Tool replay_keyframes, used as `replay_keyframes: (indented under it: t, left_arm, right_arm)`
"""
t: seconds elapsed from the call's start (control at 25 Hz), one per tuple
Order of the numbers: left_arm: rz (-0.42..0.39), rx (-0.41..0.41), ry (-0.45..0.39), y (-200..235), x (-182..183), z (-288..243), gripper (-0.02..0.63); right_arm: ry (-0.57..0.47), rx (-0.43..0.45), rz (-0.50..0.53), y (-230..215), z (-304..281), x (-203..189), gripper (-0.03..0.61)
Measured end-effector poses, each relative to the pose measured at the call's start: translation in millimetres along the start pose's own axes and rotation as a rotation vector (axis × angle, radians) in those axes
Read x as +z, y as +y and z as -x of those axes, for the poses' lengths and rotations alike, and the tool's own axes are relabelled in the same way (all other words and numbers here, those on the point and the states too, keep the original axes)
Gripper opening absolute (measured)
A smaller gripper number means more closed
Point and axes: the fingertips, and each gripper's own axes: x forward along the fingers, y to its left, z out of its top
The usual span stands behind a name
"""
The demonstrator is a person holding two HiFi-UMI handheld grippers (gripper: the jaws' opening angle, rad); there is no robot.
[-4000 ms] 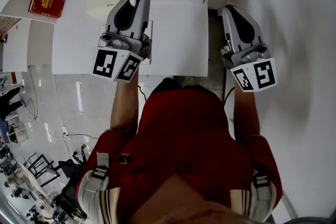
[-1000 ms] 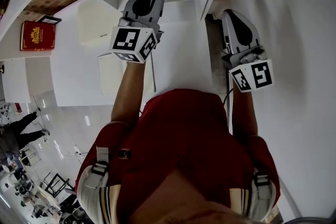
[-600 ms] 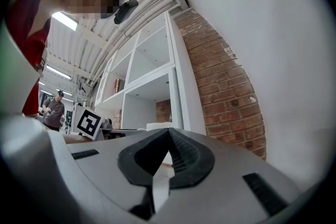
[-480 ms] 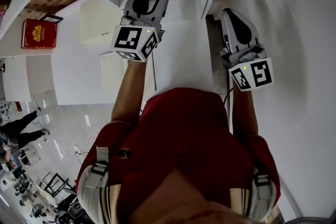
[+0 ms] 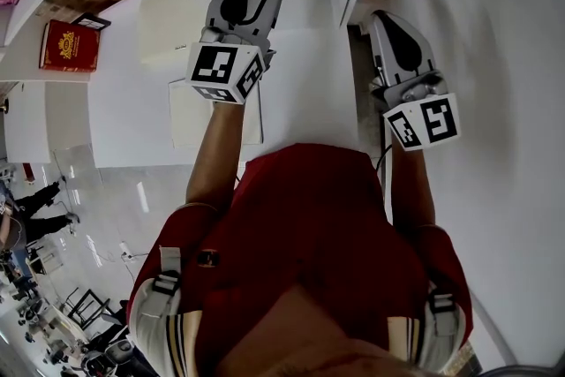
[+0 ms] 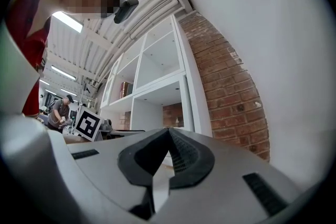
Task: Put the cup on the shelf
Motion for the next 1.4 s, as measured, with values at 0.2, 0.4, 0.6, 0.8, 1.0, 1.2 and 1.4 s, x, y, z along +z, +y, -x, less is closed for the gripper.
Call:
replay_keyframes:
  t: [0.2, 0.4, 0.6, 0.8, 1.0, 1.2, 1.4]
  left_arm:
    - [0.008, -0.012, -0.006, -9.4, 5.0, 18.0, 0.14]
    - [0.03, -0.033, -0.011, -17.9, 3.9, 34.0, 0.127]
    - [0.038, -0.05, -0.016, -30.6, 2.0, 48.7, 0.114]
    - [0.045, -0.064, -0.022, -40.0, 4.2, 64.0, 0.091]
    - [0.052, -0.07, -0.041, -49.5, 9.3, 80.4, 0.044]
    - [0.054, -0.074, -0.068, -62.2, 12.8, 95.2, 0.009]
    - [0.053, -0.094, -0.074, -72.6, 16.3, 108.1, 0.006]
  right_arm:
    - [0.003, 0.02, 0.004, 13.1, 3.3, 5.1, -0.003]
    - [0.002, 0.031, 0.009, 24.3, 6.0, 9.2, -0.003]
    - [-0.004, 0.04, 0.007, 34.3, 12.8, 11.3, -0.003]
    - [-0.009, 0.045, 0.007, 44.7, 18.4, 15.0, -0.003]
    - [-0.012, 0.048, 0.011, 55.9, 26.6, 19.0, -0.003]
    - [-0.019, 0.052, 0.014, 64.4, 37.9, 18.3, -0.003]
    - [-0.018, 0.057, 0.021, 76.8, 43.7, 18.9, -0.003]
